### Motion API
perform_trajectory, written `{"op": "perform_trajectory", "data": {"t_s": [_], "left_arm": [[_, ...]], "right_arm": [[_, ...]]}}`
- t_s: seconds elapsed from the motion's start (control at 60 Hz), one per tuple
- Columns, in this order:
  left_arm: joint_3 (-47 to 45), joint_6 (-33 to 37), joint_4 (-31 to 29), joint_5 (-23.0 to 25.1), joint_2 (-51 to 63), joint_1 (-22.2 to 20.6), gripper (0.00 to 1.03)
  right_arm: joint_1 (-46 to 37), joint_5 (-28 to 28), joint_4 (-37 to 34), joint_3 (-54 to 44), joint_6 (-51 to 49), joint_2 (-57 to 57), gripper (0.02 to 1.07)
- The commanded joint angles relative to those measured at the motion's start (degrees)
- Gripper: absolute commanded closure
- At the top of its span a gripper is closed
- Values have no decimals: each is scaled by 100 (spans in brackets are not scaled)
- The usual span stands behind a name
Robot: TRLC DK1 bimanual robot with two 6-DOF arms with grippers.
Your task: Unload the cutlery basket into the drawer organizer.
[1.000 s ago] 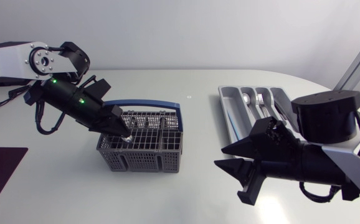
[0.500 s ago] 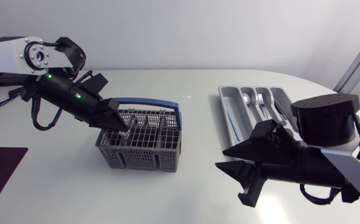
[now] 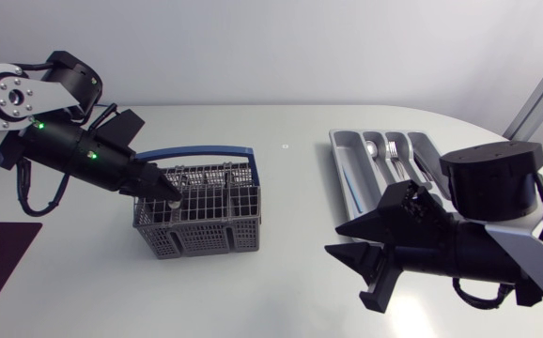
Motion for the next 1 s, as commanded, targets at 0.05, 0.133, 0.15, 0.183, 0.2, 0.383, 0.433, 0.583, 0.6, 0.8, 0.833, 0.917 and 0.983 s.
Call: {"op": "perform_trajectory", "data": {"t_s": [0.05, 0.133, 0.15, 0.183, 0.2, 0.383, 0.433, 0.583, 0.6, 0.8, 0.833, 0.917, 0.983], "left_arm": [[-251, 453, 158, -24, -94, 168, 98], [-304, 568, 184, -24, -94, 247, 99], [-304, 585, 193, -24, -94, 282, 99], [-304, 585, 228, -24, -86, 379, 99], [-304, 585, 254, -15, -86, 414, 99], [-234, 787, 281, 943, 46, 977, 99], [-225, 796, 281, 1181, 73, 1100, 99], [-207, 840, 219, 1453, 257, 1240, 99], [-190, 840, 175, 1488, 283, 1249, 99], [171, 893, -387, 1638, 600, 1390, 99], [250, 998, -554, 1699, 688, 1451, 99], [390, 1174, -879, 1831, 820, 1539, 99], [434, 1200, -923, 1954, 828, 1583, 99]], "right_arm": [[-20, -28, -20, -93, 6, -37, 56], [-20, -28, -11, -102, 6, -11, 56], [-20, -28, -11, -102, 6, -2, 56], [-20, -28, -11, -102, 6, -2, 56], [-20, -28, -11, -102, 6, -2, 56], [-20, -28, -2, -102, 6, 7, 56], [-29, -28, -2, -102, 6, 7, 56], [-29, -20, -2, -84, 6, 15, 56], [-29, -20, -2, -84, 6, 24, 56], [-29, -11, -11, -31, -3, 51, 56], [-20, -11, -11, -23, -3, 51, 56], [-20, -11, -29, 4, -3, 51, 56], [-20, -11, -38, -5, -11, 42, 56]]}}
